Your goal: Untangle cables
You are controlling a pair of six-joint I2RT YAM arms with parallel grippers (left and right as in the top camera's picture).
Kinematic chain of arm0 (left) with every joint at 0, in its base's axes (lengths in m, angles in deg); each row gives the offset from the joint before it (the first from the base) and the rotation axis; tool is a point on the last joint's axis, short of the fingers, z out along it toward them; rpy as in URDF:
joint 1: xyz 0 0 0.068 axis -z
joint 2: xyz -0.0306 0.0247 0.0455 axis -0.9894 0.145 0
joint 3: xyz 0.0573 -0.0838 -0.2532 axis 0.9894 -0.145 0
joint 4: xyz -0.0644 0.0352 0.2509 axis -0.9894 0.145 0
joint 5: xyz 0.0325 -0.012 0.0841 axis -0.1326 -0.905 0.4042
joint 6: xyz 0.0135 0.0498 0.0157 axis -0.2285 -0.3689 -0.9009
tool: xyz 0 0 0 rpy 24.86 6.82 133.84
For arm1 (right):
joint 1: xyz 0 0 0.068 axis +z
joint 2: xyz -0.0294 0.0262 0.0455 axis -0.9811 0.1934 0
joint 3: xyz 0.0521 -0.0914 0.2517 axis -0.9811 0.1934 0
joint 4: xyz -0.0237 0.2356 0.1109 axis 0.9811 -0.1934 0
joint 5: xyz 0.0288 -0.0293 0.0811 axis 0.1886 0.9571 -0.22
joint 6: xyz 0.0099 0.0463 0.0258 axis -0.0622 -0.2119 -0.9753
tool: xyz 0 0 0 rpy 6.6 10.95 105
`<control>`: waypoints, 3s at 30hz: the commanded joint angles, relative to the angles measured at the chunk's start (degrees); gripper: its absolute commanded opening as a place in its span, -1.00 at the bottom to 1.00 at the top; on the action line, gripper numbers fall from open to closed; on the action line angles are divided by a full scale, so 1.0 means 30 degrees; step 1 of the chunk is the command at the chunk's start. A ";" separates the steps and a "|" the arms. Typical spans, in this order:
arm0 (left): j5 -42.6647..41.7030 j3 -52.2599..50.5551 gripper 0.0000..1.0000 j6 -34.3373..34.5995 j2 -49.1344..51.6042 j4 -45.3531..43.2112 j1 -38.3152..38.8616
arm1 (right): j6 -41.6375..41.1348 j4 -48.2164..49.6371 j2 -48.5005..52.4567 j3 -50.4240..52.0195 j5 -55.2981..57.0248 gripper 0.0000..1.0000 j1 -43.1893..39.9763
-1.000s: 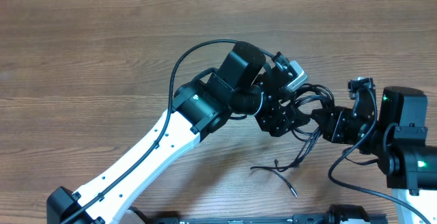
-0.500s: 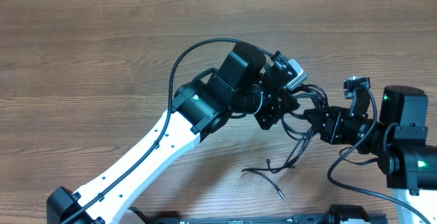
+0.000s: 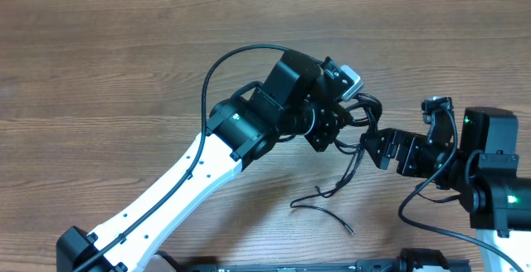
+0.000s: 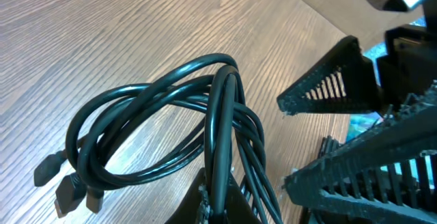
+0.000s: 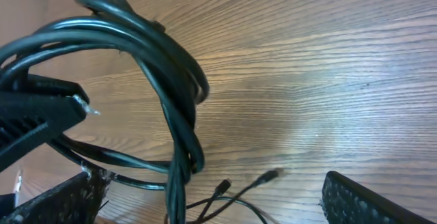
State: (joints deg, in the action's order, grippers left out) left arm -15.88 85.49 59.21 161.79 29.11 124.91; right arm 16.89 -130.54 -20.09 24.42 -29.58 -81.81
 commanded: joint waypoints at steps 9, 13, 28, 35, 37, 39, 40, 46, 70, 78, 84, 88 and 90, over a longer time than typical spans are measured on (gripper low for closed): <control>-0.2084 0.0335 -0.92 0.1574 0.0095 -0.0080 -0.0087 | 0.2186 0.0816 -0.0066 -0.0481 0.0605 0.05 -0.0051; -0.3045 0.0335 -0.92 0.1428 0.0095 -0.0087 -0.0087 | 0.2608 0.0998 -0.0066 -0.0481 0.0466 0.05 -0.0051; -0.3330 0.0335 -0.92 0.1661 0.0095 -0.0590 -0.0087 | 0.4590 0.1326 -0.0066 -0.0481 -0.3162 -0.92 -0.0051; -0.2863 0.0335 -0.92 0.2288 0.0095 -0.1275 -0.0087 | 0.4590 0.1100 -0.0066 -0.0481 -0.3432 -0.92 -0.0051; -0.2047 0.0335 -0.92 0.2849 0.0095 -0.1311 -0.0087 | 0.4590 0.0911 -0.0066 -0.0481 -0.3432 -0.92 -0.0051; -0.0954 0.0335 -0.92 0.3504 0.0095 -0.1348 -0.0087 | 0.4590 0.0576 -0.0066 -0.0481 -0.3432 -0.92 -0.0051; -0.0423 0.0335 -0.92 0.3883 0.0095 -0.1464 -0.0087 | 0.4590 0.0350 -0.0066 -0.0481 -0.3432 -0.92 -0.0051; -0.0189 0.0335 -0.92 0.4940 0.0095 -0.3381 -0.0291 | 0.4597 -0.0488 -0.0066 -0.0481 -0.3424 -0.92 -0.0051; -0.4648 0.0335 -0.92 0.2004 0.0095 0.0780 -0.0823 | 0.4590 0.3024 -0.0066 -0.0481 -0.1020 1.00 -0.0051; -0.5421 0.0335 -0.91 0.5319 0.0095 0.0714 -0.0801 | 0.8247 0.3206 -0.0066 -0.0481 -0.0539 0.89 -0.0051; -0.5442 0.0335 -0.92 1.0105 0.0095 -0.0481 -0.0794 | 0.8954 0.3235 -0.0066 -0.0481 -0.0539 0.89 -0.0051; -0.6331 0.0335 -0.92 1.1803 0.0095 -0.1260 -0.0772 | 0.8961 0.3359 -0.0066 -0.0481 -0.0590 0.89 -0.0051; -0.7096 0.0335 -0.92 1.1803 0.0095 -0.1545 -0.0758 | 0.9260 0.3643 -0.0066 -0.0481 -0.1078 0.89 -0.0051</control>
State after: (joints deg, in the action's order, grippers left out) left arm -32.12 85.32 90.25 162.33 25.68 122.17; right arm 42.99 -120.88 -20.09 23.61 -31.61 -82.14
